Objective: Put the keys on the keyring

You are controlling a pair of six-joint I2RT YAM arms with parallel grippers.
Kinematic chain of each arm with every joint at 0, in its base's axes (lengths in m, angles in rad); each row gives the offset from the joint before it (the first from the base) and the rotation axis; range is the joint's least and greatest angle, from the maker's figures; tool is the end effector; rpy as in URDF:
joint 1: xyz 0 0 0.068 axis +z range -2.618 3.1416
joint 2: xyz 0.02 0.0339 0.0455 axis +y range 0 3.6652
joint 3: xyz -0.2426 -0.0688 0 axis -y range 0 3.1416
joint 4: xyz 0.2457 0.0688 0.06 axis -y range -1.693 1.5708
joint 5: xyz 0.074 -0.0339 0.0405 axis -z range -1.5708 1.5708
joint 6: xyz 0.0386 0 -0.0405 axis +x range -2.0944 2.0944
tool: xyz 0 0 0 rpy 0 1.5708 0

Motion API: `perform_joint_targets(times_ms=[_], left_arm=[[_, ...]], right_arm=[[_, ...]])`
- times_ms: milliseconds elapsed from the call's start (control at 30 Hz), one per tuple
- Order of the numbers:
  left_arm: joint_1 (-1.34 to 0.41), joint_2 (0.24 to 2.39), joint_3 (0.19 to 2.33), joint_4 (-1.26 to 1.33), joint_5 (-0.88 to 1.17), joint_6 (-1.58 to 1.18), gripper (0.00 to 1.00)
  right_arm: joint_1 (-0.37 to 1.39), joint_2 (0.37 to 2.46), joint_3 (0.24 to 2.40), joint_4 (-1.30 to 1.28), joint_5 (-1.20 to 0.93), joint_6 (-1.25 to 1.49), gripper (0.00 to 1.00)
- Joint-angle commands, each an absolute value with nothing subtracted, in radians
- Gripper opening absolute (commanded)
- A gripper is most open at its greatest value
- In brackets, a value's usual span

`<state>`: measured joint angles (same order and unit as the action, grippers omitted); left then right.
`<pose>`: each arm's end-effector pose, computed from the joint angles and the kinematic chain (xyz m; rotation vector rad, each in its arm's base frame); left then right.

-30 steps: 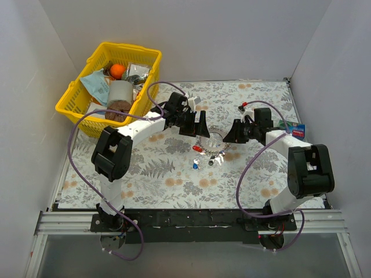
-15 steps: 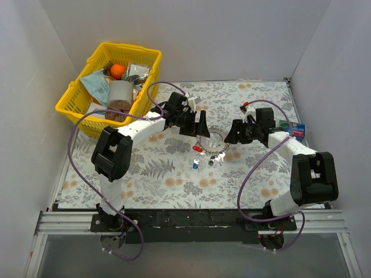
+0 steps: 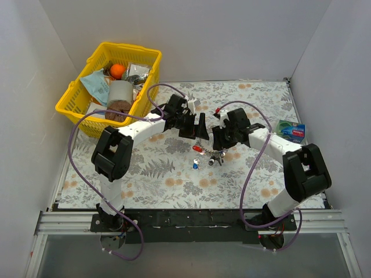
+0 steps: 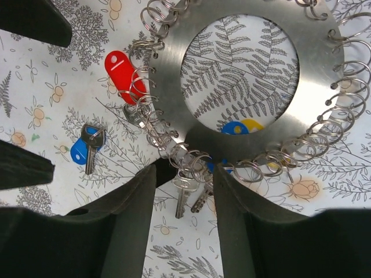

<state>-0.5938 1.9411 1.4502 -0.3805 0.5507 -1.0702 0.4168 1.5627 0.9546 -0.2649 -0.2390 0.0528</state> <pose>0.3381 -0.2526 0.1949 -0.3778 2.7709 -1.2792 0.2940 0.1402 0.1795 -0.5536 2.4114 0.4978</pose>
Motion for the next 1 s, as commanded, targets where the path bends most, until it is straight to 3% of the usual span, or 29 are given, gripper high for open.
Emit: perform_joint_targets(times_ms=[0, 267, 967], left_arm=[[-0.597, 1.887, 1.439, -0.37, 0.558, -1.063, 0.85], [-0.598, 1.884, 1.431, -0.37, 0.557, -1.063, 0.85], [-0.598, 1.89, 1.431, -0.364, 0.558, -1.069, 0.85]], right_arm=[[0.465, 1.597, 1.011, -0.301, -0.134, 0.034, 0.5], [0.506, 1.634, 1.046, -0.334, -0.061, 0.037, 0.3], [0.549, 1.672, 1.038, -0.353, -0.005, 0.04, 0.25]])
